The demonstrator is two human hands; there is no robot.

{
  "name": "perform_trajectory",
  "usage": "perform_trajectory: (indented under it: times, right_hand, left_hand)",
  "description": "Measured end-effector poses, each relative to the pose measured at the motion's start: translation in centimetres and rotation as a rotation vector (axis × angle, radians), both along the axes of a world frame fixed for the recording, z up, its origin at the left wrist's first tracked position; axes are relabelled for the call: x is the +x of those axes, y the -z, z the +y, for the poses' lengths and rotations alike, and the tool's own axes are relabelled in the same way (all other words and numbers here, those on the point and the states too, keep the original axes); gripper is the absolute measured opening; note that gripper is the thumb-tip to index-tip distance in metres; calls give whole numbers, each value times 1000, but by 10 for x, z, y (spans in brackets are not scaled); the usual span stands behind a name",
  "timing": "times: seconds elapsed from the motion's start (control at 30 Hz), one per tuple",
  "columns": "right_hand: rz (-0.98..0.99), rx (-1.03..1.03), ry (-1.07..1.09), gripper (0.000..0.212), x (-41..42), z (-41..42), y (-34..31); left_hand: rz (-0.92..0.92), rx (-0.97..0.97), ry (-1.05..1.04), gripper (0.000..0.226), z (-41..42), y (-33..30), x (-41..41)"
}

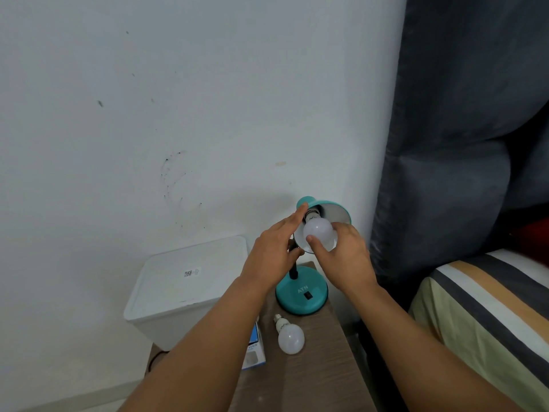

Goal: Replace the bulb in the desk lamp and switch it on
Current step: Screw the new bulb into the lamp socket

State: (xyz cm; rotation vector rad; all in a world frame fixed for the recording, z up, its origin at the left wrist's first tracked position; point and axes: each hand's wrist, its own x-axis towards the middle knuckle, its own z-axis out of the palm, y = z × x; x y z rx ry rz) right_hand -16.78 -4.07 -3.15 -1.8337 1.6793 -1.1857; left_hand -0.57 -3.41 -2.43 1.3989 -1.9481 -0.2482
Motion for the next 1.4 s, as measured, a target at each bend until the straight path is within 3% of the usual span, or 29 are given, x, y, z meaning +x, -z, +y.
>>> perform_trajectory:
  times: [0.2, 0.33, 0.43, 0.6, 0.8, 1.0, 1.23, 1.4]
  right_hand:
    - [19, -25, -50, 75, 0, 3, 0]
    - [27, -1, -26, 57, 0, 1, 0]
    - [31, 32, 5, 55, 0, 0, -2]
    - [25, -24, -46, 76, 1, 4, 0]
    - [15, -10, 2, 54, 2, 0, 2]
    - [8, -46, -42, 76, 0, 3, 6]
    - [0, -35, -2, 55, 1, 0, 6]
    - [4, -56, -33, 76, 0, 3, 10]
  left_hand:
    - [4, -2, -9, 89, 1, -1, -1]
    - [-6, 1, -3, 90, 2, -1, 0]
    - [-17, 1, -2, 89, 2, -1, 1]
    - [-9, 8, -9, 89, 2, -1, -1]
    - [-2, 0, -1, 87, 2, -1, 0]
    - [-10, 0, -24, 87, 2, -2, -1]
    - [-16, -1, -11, 86, 3, -2, 0]
    - [-25, 4, -30, 86, 4, -4, -2]
